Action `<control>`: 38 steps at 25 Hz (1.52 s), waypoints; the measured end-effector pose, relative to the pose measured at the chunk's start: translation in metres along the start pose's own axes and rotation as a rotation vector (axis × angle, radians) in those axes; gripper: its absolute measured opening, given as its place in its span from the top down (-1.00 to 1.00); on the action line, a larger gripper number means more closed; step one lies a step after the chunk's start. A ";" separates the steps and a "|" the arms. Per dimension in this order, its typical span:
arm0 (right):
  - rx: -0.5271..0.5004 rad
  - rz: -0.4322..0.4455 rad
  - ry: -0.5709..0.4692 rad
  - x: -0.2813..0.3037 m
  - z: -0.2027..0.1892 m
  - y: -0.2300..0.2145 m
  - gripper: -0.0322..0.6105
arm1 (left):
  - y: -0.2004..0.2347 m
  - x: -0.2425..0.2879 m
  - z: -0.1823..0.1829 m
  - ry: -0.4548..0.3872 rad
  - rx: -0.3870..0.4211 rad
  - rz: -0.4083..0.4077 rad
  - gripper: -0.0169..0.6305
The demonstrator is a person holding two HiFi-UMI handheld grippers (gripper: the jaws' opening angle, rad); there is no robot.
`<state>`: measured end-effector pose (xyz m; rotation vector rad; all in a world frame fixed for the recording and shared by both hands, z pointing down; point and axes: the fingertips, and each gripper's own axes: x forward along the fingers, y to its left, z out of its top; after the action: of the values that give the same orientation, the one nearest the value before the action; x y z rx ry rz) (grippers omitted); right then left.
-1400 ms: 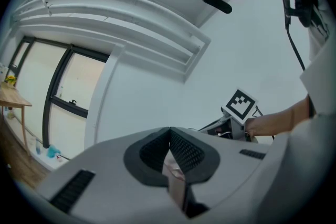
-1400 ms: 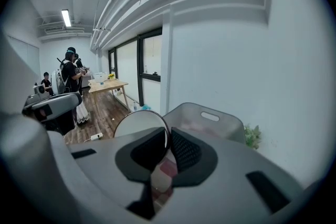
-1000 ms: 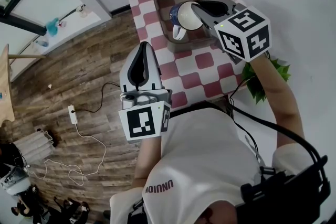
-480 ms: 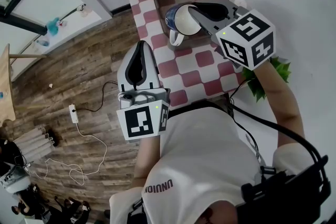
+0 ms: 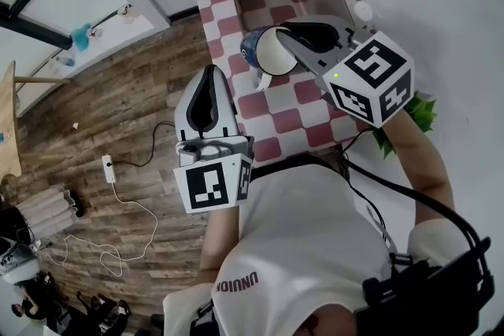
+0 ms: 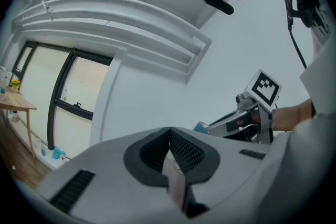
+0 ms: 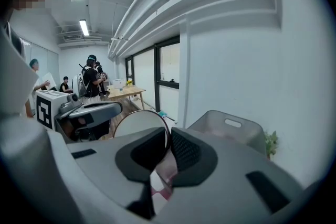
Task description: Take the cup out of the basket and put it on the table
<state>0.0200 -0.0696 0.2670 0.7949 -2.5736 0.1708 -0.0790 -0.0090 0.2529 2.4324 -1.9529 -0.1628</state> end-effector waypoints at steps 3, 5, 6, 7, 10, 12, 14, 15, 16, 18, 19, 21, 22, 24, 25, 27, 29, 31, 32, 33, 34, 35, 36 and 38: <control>0.005 0.022 0.006 0.002 -0.003 0.006 0.75 | 0.000 0.002 -0.001 0.002 -0.002 0.001 0.91; 0.005 0.036 0.010 0.003 -0.005 0.012 0.75 | 0.002 0.002 0.000 0.001 0.002 0.003 0.91; 0.005 0.045 0.013 0.004 -0.006 0.015 0.75 | 0.003 0.002 0.001 0.000 0.004 0.005 0.91; 0.005 0.053 0.016 0.005 -0.008 0.018 0.75 | 0.005 0.002 0.001 0.000 0.006 0.009 0.91; 0.004 0.071 0.027 0.005 -0.012 0.024 0.75 | 0.007 0.001 0.000 0.000 0.006 0.020 0.91; 0.009 0.081 0.033 0.005 -0.016 0.027 0.75 | 0.008 0.001 -0.001 -0.001 0.004 0.026 0.91; 0.016 0.090 0.039 0.005 -0.019 0.031 0.75 | 0.009 0.000 -0.001 0.000 0.001 0.033 0.91; 0.020 0.094 0.044 0.005 -0.022 0.033 0.75 | 0.010 -0.001 -0.002 0.001 -0.001 0.036 0.91; 0.022 0.099 0.050 0.005 -0.024 0.035 0.75 | 0.011 -0.001 -0.002 0.003 -0.002 0.039 0.91; 0.025 0.111 0.064 0.005 -0.031 0.040 0.75 | 0.013 -0.001 -0.003 0.004 -0.004 0.045 0.91; 0.027 0.118 0.073 0.006 -0.034 0.043 0.75 | 0.015 -0.001 -0.003 0.003 -0.003 0.048 0.91; 0.035 0.130 0.095 0.006 -0.044 0.050 0.75 | 0.017 -0.003 -0.003 0.005 -0.001 0.058 0.91; 0.041 0.135 0.106 0.006 -0.050 0.053 0.75 | 0.018 -0.004 -0.004 0.009 -0.002 0.062 0.91; 0.052 0.139 0.123 0.006 -0.060 0.057 0.75 | 0.018 -0.004 -0.005 0.010 -0.004 0.065 0.91; 0.058 0.142 0.130 0.006 -0.063 0.058 0.75 | 0.018 -0.004 -0.005 0.010 -0.003 0.066 0.91; 0.070 0.151 0.145 0.007 -0.071 0.061 0.75 | 0.019 -0.004 -0.006 0.012 -0.003 0.069 0.91; 0.084 0.155 0.157 0.008 -0.078 0.063 0.75 | 0.019 -0.004 -0.007 0.014 -0.005 0.072 0.91; 0.098 0.154 0.166 0.009 -0.084 0.061 0.75 | 0.019 -0.003 -0.007 0.014 -0.005 0.072 0.91; 0.105 0.152 0.172 0.010 -0.087 0.061 0.75 | 0.019 -0.003 -0.007 0.013 -0.004 0.072 0.91; 0.111 0.150 0.179 0.011 -0.091 0.061 0.75 | 0.019 -0.003 -0.007 0.014 -0.005 0.073 0.91; 0.117 0.149 0.189 0.011 -0.095 0.062 0.75 | 0.018 -0.005 -0.008 0.018 -0.005 0.073 0.91; 0.123 0.148 0.199 0.011 -0.101 0.064 0.75 | 0.018 -0.006 -0.009 0.023 -0.006 0.073 0.91; 0.128 0.147 0.209 0.011 -0.107 0.065 0.75 | 0.017 -0.007 -0.010 0.029 -0.005 0.073 0.91; 0.134 0.146 0.233 0.014 -0.119 0.066 0.74 | 0.017 -0.007 -0.010 0.030 -0.004 0.075 0.91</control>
<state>0.0170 0.0063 0.3803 0.5937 -2.4156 0.4574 -0.0962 -0.0062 0.2647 2.3406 -2.0252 -0.1272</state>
